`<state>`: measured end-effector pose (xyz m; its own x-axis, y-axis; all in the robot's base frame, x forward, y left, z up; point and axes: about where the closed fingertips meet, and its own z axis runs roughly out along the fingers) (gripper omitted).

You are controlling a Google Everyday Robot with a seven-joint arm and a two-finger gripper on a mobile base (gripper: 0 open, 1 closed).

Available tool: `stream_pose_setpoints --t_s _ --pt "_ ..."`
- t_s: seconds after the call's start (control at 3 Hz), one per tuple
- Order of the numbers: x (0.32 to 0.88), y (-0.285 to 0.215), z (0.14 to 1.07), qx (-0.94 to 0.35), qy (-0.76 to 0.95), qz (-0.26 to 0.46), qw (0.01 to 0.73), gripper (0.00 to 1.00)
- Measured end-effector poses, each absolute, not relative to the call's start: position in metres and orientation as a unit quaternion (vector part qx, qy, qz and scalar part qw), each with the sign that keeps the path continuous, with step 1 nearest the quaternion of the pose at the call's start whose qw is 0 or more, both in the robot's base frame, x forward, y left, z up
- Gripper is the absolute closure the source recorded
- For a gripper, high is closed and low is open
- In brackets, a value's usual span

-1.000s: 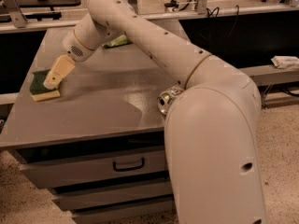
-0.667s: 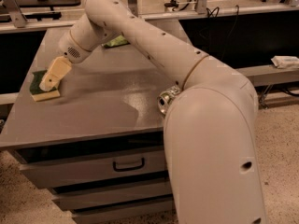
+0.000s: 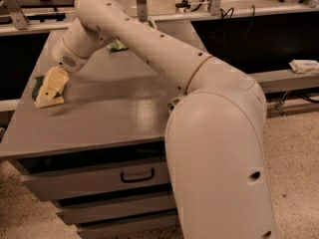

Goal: Move sponge near 7up can

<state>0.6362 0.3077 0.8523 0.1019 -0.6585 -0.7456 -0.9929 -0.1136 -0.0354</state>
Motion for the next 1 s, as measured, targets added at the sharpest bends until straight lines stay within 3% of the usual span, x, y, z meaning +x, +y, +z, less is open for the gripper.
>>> stream_pose_setpoints --t_s 0.33,1.0 --pt "0.634 0.310 0.845 -0.692 0.605 0.279 0.278 0.16" --pt "0.638 0.298 0.853 -0.689 0.612 0.258 0.290 0.64"
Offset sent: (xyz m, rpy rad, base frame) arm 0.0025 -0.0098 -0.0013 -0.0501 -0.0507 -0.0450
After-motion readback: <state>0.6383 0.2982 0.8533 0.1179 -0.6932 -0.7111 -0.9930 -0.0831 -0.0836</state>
